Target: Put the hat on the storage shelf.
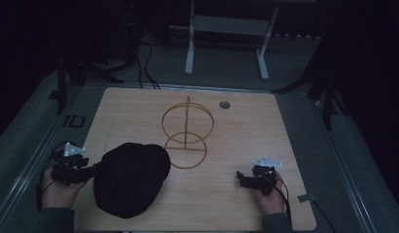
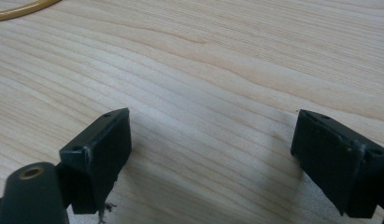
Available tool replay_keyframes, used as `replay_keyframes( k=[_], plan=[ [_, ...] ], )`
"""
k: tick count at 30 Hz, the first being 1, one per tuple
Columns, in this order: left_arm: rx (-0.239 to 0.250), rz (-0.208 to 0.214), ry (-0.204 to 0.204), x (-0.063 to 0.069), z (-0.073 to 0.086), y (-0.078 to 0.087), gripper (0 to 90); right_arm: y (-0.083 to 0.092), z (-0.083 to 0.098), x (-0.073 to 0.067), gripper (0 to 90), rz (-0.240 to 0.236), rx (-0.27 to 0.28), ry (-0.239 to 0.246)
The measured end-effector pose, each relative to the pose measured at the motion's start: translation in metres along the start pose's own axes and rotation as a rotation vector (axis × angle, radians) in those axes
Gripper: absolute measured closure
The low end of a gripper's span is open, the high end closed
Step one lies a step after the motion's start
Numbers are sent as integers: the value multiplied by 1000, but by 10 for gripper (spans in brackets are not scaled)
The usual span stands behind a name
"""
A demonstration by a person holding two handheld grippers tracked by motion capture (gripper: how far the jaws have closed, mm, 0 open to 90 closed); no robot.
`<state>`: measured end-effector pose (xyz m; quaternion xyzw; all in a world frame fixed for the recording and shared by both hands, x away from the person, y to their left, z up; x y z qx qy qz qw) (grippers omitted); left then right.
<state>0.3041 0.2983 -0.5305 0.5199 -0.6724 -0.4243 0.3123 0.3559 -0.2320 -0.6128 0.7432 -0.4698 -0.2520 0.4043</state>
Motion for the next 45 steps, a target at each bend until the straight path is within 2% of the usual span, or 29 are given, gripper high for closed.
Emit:
replay_keyframes(
  k=[4,7,8,11,17,19,20,23,24,25,30,31,35,36,37,38,39,40,42,43,45],
  plan=[
    [-28,-6,-58,3,-13,1,512,0,0,0,122,0,-1,-1],
    [-32,-6,-65,3,-15,1,513,0,0,0,122,0,-1,0],
    [-38,-6,-87,4,-24,2,513,0,0,0,123,0,-1,-1],
    [-46,-6,-110,5,-32,1,512,0,0,0,122,0,-1,0],
    [-59,30,-142,8,-50,-3,518,0,0,0,123,0,-1,0],
    [-59,30,-142,8,-50,-3,516,0,0,0,123,-1,-1,0],
    [-77,45,-181,13,-61,-8,506,0,0,0,123,-1,-1,0],
    [-97,50,-221,18,-70,-13,480,0,0,0,123,-1,-1,0],
    [-97,50,-221,18,-70,-13,474,0,0,0,123,-1,-1,0],
    [-108,48,-245,20,-75,-17,466,0,0,0,123,-1,-1,1],
    [-107,88,-259,23,-83,-24,423,0,0,0,123,-1,-1,0],
    [-103,111,-266,27,-87,-28,419,0,0,0,123,-1,-1,0],
    [-115,127,-284,31,-92,-34,412,0,0,0,123,-1,-1,0],
    [-125,129,-296,33,-93,-37,408,0,0,0,123,-1,-1,0],
    [-157,123,-316,36,-93,-45,400,0,0,0,123,-1,-1,0],
    [-157,123,-316,36,-93,-45,396,0,0,0,123,-1,-1,0],
    [-197,113,-339,38,-91,-54,387,0,0,0,123,-1,-1,0],
    [-197,113,-339,38,-91,-54,378,0,0,0,123,-2,-1,0],
    [-229,104,-355,40,-90,-62,376,0,0,0,123,-1,-1,0],
    [-246,112,-356,39,-89,-70,375,0,0,0,123,-1,-1,0],
    [-260,125,-348,37,-89,-75,372,0,0,0,123,-1,-1,0]
  ],
)
Point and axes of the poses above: each handheld gripper's, and its own axes: y roughly backward along the jaws, z roughly out of its underside, x roughly to its right, the point moved 7 cm from there along -y, roughly forward along the jaws, and after that the axes turned 13 degrees about -x, right-handed, at the moved point
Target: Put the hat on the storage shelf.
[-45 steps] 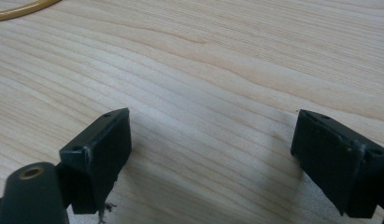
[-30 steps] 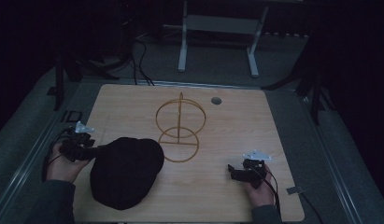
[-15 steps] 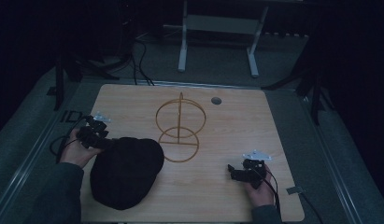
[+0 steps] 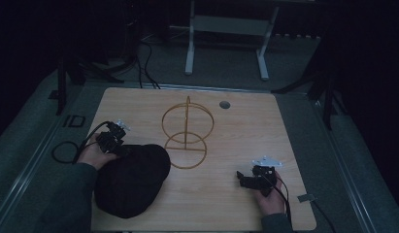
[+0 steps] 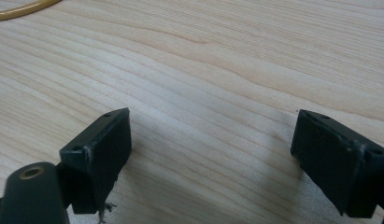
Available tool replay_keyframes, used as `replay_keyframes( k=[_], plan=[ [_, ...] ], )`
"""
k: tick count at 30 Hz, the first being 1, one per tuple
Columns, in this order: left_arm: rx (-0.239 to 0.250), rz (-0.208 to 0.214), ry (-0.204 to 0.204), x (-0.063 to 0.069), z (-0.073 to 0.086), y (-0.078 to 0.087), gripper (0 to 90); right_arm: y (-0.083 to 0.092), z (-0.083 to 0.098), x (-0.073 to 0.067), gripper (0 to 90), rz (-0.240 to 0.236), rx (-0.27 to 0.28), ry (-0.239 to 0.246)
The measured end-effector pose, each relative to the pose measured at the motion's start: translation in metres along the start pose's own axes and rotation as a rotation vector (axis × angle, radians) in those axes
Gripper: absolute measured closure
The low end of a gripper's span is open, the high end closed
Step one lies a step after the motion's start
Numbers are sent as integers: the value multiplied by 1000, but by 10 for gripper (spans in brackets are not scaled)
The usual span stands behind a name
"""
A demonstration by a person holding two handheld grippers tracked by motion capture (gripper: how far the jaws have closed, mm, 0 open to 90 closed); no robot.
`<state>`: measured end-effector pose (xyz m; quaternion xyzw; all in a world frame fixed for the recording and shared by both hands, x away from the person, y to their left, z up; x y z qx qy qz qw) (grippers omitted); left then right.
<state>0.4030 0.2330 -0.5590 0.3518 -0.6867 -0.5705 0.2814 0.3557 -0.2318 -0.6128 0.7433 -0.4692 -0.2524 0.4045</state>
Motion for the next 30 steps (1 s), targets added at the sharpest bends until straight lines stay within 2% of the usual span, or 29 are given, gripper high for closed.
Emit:
replay_keyframes(
  k=[4,8,10,15,17,22,30],
  plan=[
    [-18,35,-6,-2,2,-4,412,0,0,0,123,0,0,-1],
    [-44,41,-18,0,2,-8,476,0,0,0,123,0,0,0],
    [-53,38,-28,0,2,-10,506,0,0,0,123,-1,0,1],
    [-65,3,-54,0,2,-9,620,0,0,0,123,-3,0,3],
    [-75,-12,-79,0,3,-7,643,0,0,0,124,-3,0,4],
    [-82,5,-114,2,7,-3,727,0,0,-1,123,-4,0,5],
    [-86,22,-139,-1,17,8,770,0,0,-1,123,-4,1,7]
  ],
)
Point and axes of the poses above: each handheld gripper's, and its own axes: y roughly backward along the jaws, z roughly out of its underside, x roughly to its right, the point moved 7 cm from there along -y, roughly forward along the jaws, and after that the axes turned 13 degrees about -x, right-handed, at the moved point
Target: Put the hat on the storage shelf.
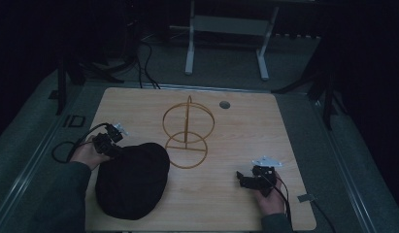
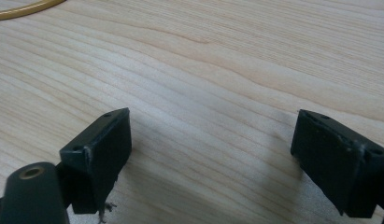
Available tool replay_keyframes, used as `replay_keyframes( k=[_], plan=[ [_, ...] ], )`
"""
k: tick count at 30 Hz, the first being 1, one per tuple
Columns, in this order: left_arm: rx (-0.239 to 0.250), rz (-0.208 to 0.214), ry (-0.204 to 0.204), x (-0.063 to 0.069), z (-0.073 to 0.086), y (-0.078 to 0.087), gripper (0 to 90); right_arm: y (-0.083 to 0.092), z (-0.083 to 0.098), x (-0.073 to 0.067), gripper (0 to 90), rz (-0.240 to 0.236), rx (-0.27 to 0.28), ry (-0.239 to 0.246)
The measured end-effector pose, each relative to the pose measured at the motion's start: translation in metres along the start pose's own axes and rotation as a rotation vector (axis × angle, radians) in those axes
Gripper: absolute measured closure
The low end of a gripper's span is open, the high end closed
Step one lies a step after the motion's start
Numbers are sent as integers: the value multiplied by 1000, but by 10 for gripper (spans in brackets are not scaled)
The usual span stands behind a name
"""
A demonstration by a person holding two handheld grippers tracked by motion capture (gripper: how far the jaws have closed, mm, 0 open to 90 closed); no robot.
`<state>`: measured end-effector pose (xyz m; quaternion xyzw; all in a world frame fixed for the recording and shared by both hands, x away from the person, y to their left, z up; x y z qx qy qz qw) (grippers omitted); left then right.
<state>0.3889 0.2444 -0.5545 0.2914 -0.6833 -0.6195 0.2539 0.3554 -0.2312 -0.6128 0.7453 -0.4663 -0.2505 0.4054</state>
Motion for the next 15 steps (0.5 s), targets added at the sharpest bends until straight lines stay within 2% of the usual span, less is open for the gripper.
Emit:
replay_keyframes(
  k=[3,8,15],
  plan=[
    [-7,5,1,-1,2,3,774,0,0,0,124,0,0,0],
    [24,30,23,-2,2,13,778,0,0,0,123,0,0,1],
    [23,30,38,-5,2,21,778,0,0,0,123,0,0,0]
  ],
)
Point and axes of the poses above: each handheld gripper's, and its own axes: y roughly backward along the jaws, z roughly out of its underside, x roughly to its right, the point moved 7 cm from there along -y, roughly forward along the jaws, and after that the axes turned 13 degrees about -x, right-handed, at the moved point
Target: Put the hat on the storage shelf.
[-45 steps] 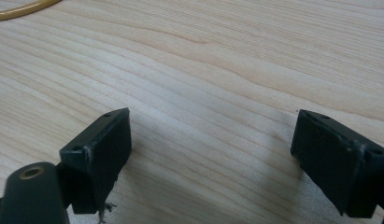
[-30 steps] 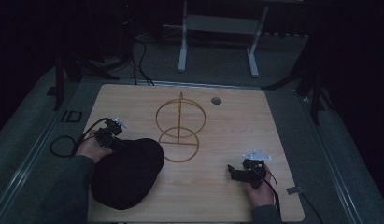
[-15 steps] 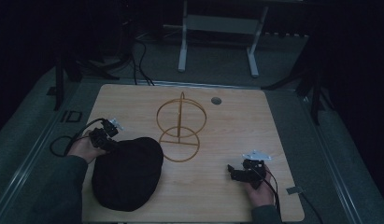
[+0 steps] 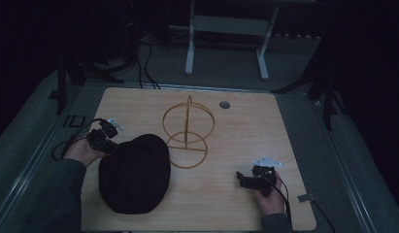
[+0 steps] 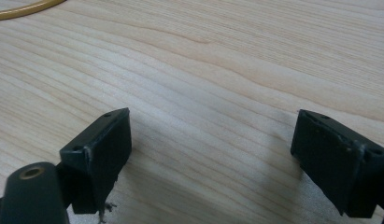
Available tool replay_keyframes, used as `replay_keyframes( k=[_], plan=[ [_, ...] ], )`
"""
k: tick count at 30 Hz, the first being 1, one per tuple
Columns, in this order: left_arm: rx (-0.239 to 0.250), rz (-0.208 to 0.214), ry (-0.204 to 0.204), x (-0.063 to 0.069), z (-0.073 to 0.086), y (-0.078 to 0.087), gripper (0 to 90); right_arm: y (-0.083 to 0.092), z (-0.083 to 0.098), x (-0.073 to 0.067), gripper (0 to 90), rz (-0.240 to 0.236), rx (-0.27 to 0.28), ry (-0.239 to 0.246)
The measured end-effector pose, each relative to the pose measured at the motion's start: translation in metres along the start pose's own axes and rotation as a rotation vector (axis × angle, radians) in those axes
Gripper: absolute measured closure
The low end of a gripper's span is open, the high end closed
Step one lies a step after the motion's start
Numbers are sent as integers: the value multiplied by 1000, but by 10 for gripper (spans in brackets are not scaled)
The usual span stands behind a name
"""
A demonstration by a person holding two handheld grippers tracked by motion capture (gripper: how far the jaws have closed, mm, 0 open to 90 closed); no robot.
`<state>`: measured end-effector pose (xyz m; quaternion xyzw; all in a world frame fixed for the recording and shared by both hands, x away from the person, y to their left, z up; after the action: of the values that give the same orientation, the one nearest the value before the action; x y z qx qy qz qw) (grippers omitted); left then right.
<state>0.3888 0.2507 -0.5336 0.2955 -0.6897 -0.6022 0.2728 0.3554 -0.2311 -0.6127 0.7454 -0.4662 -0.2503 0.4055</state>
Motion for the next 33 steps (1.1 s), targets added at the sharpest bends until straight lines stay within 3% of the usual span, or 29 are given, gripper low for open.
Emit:
replay_keyframes(
  k=[20,33],
  plan=[
    [-25,-8,-12,-4,-1,31,780,0,0,0,123,-1,0,3],
    [-31,-28,23,-15,0,56,779,0,0,0,124,-1,0,3]
  ],
)
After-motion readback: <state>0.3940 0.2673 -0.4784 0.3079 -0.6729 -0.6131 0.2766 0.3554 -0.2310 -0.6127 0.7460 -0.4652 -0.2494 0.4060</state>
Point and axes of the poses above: each handheld gripper's, and its own axes: y roughly backward along the jaws, z roughly out of its underside, x roughly to its right, the point moved 7 cm from there along -y, roughly forward along the jaws, and after that the axes turned 13 degrees about -x, right-handed, at the moved point
